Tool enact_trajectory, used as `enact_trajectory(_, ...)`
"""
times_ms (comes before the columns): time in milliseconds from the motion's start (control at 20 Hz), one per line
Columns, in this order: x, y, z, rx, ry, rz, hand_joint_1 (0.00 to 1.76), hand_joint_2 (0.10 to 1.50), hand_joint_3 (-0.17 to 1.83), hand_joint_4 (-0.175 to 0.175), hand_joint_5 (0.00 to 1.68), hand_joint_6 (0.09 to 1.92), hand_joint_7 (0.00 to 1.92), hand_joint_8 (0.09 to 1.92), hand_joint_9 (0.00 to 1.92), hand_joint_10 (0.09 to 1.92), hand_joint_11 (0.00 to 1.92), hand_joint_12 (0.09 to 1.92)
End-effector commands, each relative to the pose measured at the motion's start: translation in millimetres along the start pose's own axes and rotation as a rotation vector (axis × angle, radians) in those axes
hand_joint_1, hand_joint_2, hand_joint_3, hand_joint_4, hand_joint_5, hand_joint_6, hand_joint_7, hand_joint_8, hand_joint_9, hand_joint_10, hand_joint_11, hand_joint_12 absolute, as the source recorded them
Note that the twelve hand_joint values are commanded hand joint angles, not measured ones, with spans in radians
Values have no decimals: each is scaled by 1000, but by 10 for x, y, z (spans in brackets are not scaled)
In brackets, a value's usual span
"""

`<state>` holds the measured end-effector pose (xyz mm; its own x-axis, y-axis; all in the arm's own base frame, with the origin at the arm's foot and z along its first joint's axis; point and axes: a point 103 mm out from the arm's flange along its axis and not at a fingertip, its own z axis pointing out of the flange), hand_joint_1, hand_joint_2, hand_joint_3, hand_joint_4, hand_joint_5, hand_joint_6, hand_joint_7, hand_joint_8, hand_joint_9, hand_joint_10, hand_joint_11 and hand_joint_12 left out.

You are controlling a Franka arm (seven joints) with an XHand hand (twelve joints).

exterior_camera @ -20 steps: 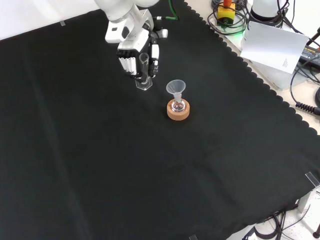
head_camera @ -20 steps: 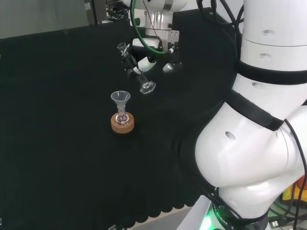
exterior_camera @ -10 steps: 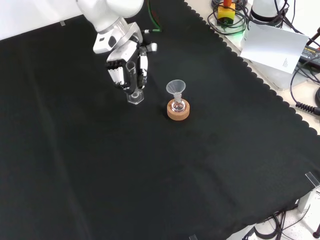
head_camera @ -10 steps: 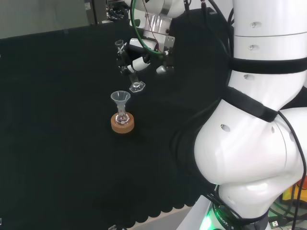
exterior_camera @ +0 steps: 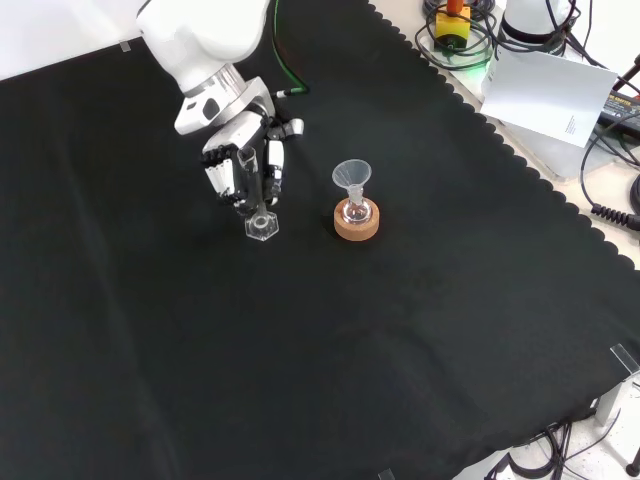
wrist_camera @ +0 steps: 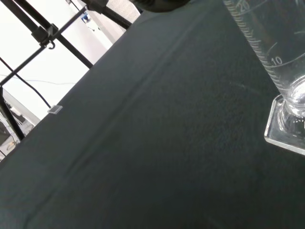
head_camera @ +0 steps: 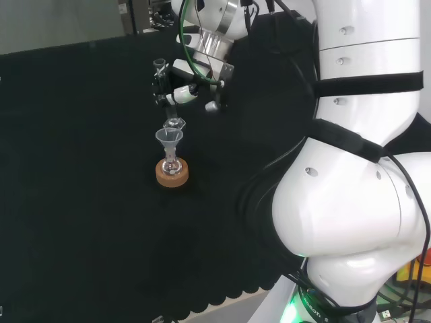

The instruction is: Put the graduated cylinder back on the table.

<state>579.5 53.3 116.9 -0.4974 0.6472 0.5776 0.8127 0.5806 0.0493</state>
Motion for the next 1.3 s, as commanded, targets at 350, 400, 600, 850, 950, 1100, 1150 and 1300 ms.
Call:
enact_trajectory(350,-138,107,115,-65,29,-9,1152,1126,4,-175,967,1028,1183,417,1424,87,1277,716)
enact_trajectory(400,-146,107,130,-65,32,-7,1152,1126,4,-175,967,1029,1183,416,1424,87,1277,716)
enact_trajectory(600,-187,93,156,-62,38,4,1152,1127,4,-175,966,1031,1180,411,1421,87,1273,717)
enact_trajectory(850,-216,69,178,-53,41,3,1150,1130,5,-175,958,1042,1167,401,1408,87,1265,721)
enact_trajectory(950,-223,62,177,-48,52,-3,1148,1134,6,-175,947,1057,1147,395,1393,87,1255,732)
enact_trajectory(1100,-220,49,163,-42,60,-11,1128,1133,2,-129,947,1054,1036,418,1329,87,1139,839)
enact_trajectory(1150,-222,40,159,-41,61,-13,1118,1127,0,-96,958,1037,987,439,1306,87,1083,890)
enact_trajectory(1300,-235,13,155,-36,63,-10,1093,1089,-19,-29,942,915,871,502,1243,87,926,1019)
